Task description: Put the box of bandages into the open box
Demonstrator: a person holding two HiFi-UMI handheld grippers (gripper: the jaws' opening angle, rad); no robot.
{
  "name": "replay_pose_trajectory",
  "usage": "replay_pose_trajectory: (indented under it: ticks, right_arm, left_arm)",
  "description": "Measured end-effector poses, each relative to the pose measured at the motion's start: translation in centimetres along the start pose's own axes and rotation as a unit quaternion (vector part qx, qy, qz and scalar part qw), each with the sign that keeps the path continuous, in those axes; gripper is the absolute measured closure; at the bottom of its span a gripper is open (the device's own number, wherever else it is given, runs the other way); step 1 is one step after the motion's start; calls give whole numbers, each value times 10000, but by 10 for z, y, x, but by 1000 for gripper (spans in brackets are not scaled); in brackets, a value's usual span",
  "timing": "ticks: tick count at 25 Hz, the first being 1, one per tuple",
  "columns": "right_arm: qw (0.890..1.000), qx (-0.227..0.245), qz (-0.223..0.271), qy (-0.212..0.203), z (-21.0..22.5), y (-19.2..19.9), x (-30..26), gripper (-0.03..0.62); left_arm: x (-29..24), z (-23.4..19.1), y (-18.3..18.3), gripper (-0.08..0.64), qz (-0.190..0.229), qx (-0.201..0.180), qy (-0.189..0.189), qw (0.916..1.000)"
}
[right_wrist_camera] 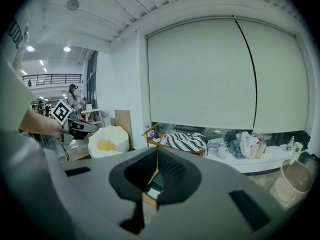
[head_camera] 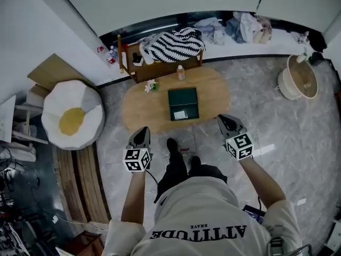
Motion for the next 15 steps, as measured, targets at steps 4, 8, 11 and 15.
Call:
replay_pose_trajectory:
  ticks: [4,8,11,15]
  right_arm:
    - [10000,48,51,-4,-7,-8,9,572]
    - [9999,-26,107,96,-14,-10,13,572]
    - [9997,-45,144,174,-24,-13,15,572]
    - [9993,-62,227,292,-32,-20,20,572]
  left_arm:
    - [28,-5,-2,538,126,-24,-173,9998]
    - [46,-14,-2,538,221,11,-246,9995]
    - [57,-20,-4,538,292,-29,-200,9994]
    - [64,-28,-10,538,397,-52,-108,9991]
Point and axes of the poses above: the fingertips, and each gripper's own axes: x backward along the fingers, z to its right, y out of its underside, the point moved 3 cm from there along x, backward along the fingers, and after that the axes turned 3 degrees about -y, right-handed, at the moved point
